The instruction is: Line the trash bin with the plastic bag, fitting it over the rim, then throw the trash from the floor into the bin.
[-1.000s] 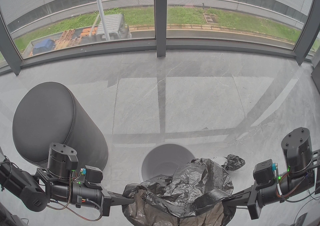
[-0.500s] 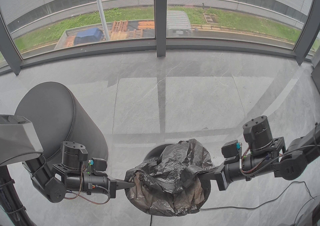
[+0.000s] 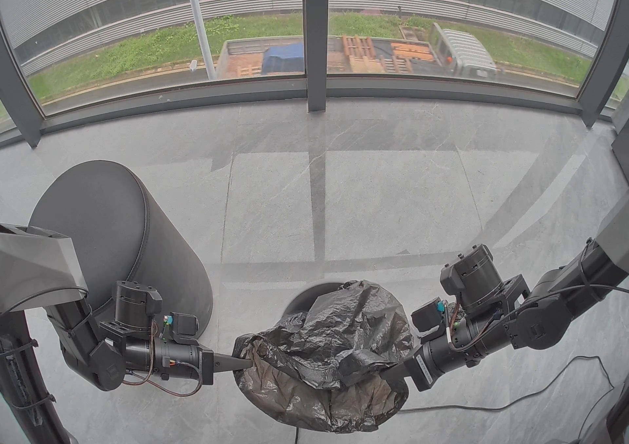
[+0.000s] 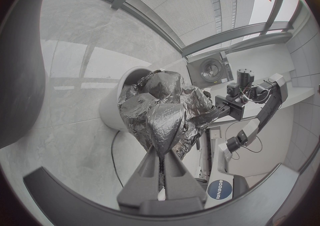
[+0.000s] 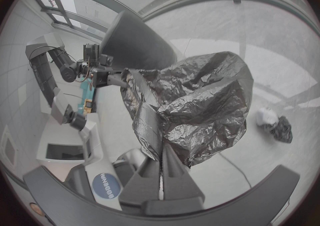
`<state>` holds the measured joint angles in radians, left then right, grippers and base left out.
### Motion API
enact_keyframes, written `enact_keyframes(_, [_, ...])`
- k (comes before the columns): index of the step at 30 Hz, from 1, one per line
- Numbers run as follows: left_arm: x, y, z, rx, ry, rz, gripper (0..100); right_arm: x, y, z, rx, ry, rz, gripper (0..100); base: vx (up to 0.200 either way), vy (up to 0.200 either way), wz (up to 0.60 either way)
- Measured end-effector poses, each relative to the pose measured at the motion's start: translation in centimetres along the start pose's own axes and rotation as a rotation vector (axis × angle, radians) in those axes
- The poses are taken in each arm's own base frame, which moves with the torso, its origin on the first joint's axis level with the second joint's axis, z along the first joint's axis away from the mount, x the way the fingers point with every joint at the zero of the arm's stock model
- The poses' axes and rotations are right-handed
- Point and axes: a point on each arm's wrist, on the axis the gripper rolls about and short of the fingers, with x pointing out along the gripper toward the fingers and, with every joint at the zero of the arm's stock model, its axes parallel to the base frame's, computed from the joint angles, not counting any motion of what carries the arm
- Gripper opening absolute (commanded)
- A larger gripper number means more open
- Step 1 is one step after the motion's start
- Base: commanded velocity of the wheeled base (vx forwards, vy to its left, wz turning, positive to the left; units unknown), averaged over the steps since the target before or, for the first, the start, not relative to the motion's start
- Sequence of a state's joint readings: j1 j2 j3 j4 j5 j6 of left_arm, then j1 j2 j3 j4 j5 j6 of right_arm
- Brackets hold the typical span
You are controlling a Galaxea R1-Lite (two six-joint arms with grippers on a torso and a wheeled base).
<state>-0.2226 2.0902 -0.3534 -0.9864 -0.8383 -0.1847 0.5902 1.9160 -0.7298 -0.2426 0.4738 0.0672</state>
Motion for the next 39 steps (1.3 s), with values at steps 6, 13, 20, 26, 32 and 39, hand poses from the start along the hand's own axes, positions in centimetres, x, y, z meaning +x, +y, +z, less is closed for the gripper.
enact_keyframes(6, [-0.9,-1.1,-0.2,-0.026,0.013,-0.109,0,-1.3,0.8,1.2,0.01,0.02,0.093,0,0.0,0.0,0.0])
enact_keyframes(13, [-2.1,-2.2,-0.3,-0.086,0.004,-0.133,0,-0.6,0.5,3.0,-0.006,-0.011,0.105,0,0.0,0.0,0.0])
enact_keyframes(20, [-0.8,-0.9,0.7,-0.084,0.0,-0.135,0,1.3,-2.0,3.6,0.03,-0.015,0.018,0,0.0,0.0,0.0])
enact_keyframes(26, [1.2,0.6,3.1,-0.052,-0.032,-0.141,0,1.5,-5.3,4.8,0.035,-0.142,-0.092,0,0.0,0.0,0.0])
enact_keyframes(32, [3.2,1.2,4.5,-0.025,-0.046,-0.135,0,0.5,-6.4,4.9,0.047,-0.177,-0.136,0,0.0,0.0,0.0])
enact_keyframes(39, [5.2,1.4,4.7,0.013,-0.042,-0.133,0,0.0,-7.2,4.6,0.062,-0.199,-0.191,0,0.0,0.0,0.0])
